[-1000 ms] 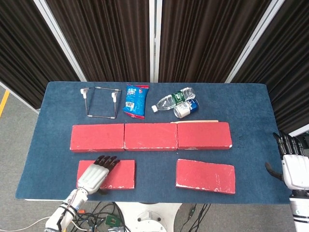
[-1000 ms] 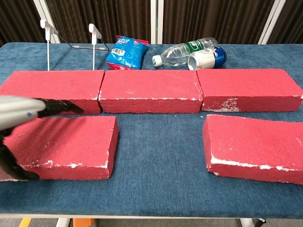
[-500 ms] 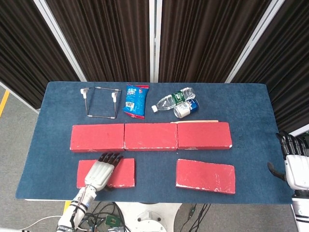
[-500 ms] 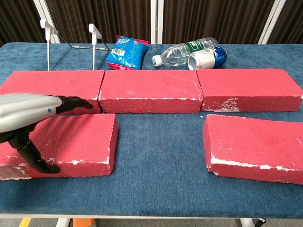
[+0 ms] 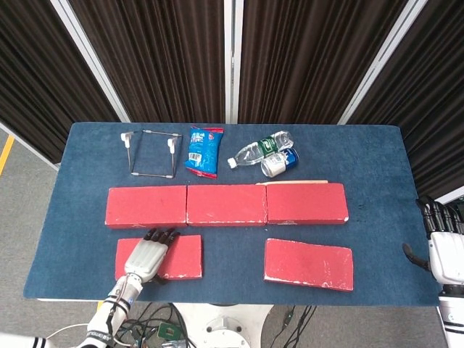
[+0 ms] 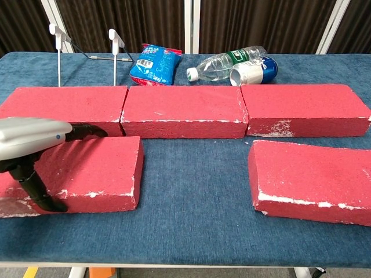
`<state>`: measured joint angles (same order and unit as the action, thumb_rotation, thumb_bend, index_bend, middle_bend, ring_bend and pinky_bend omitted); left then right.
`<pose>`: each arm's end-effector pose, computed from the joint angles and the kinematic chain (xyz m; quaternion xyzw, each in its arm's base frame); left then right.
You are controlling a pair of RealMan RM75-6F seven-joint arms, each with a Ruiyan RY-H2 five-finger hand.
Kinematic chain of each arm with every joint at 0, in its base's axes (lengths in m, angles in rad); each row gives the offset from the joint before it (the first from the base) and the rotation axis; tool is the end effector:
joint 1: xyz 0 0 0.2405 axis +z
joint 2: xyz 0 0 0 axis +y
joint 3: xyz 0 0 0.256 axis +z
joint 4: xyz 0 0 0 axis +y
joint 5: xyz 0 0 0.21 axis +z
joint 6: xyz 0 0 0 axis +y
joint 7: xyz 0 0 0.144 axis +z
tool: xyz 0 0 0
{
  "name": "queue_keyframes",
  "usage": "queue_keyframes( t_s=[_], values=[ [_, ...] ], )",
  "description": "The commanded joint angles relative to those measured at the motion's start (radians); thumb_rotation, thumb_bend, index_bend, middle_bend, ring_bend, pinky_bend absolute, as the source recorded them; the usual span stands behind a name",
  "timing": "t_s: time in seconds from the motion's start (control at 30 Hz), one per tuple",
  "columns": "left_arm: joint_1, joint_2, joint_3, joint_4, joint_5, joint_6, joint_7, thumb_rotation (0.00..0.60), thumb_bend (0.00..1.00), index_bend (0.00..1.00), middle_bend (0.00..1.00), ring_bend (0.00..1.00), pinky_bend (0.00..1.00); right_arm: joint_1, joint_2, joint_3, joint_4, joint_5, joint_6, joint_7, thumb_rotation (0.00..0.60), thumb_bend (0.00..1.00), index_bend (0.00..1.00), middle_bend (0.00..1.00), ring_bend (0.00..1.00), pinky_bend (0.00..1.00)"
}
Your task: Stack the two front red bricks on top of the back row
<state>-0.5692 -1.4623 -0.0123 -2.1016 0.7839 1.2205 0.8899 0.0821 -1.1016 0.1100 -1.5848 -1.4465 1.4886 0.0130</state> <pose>-0.1450 0.2101 -0.0065 -0.7591 -0.4610 -0.2239 0.4014 -0.3194 -0.1928 0.1800 0.5679 -0.3722 0.3925 0.6204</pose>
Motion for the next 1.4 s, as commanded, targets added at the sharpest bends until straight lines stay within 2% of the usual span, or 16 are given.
queue_keyframes(
  t_s=[0.03,0.13,0.3,0.6,0.73,0.87,1.1,1.27,1.4],
  values=[
    [-0.011,0.003,0.004,-0.002,-0.015,0.002,-0.001,0.600,0.00,0.05,0.07,0.13,0.00,0.000,-0.001,0.001,0.001,0.001,0.001,0.000,0.600,0.18,0.00,0.00,0.00,0.00],
    [-0.020,0.009,0.009,-0.008,-0.023,0.000,-0.006,0.600,0.00,0.05,0.15,0.17,0.00,-0.001,-0.003,0.003,0.002,0.006,0.001,-0.001,0.600,0.19,0.00,0.00,0.00,0.00],
    [-0.028,0.010,0.022,-0.013,-0.017,0.010,-0.015,0.600,0.00,0.05,0.21,0.20,0.00,-0.001,-0.003,0.003,0.002,0.008,0.000,-0.003,0.600,0.19,0.00,0.00,0.00,0.00],
    [-0.024,0.036,0.049,-0.077,0.065,0.054,-0.028,0.600,0.00,0.07,0.24,0.23,0.00,-0.003,-0.002,0.007,-0.003,0.011,0.006,-0.011,0.600,0.19,0.00,0.00,0.00,0.00],
    [-0.028,0.073,0.041,-0.126,0.109,0.073,-0.032,0.600,0.00,0.07,0.24,0.23,0.00,-0.004,0.001,0.010,-0.008,0.012,0.010,-0.014,0.600,0.19,0.00,0.00,0.00,0.00],
    [-0.061,0.105,-0.012,-0.135,0.098,0.091,-0.002,0.600,0.00,0.08,0.24,0.23,0.00,-0.005,0.008,0.016,-0.018,0.009,0.021,-0.016,0.600,0.19,0.00,0.00,0.00,0.00],
    [-0.191,0.130,-0.166,-0.007,-0.105,-0.008,0.002,0.600,0.00,0.08,0.23,0.23,0.00,-0.013,0.031,0.019,-0.044,-0.005,0.046,-0.026,0.600,0.19,0.00,0.00,0.00,0.00],
    [-0.275,0.128,-0.225,0.093,-0.218,-0.090,-0.012,0.600,0.00,0.08,0.23,0.22,0.00,-0.014,0.043,0.023,-0.064,-0.014,0.059,-0.038,0.600,0.19,0.00,0.00,0.00,0.00],
    [-0.323,0.126,-0.247,0.132,-0.276,-0.134,-0.031,0.600,0.00,0.08,0.23,0.22,0.00,-0.013,0.043,0.023,-0.068,-0.013,0.057,-0.044,0.600,0.19,0.00,0.00,0.00,0.00]
  ],
)
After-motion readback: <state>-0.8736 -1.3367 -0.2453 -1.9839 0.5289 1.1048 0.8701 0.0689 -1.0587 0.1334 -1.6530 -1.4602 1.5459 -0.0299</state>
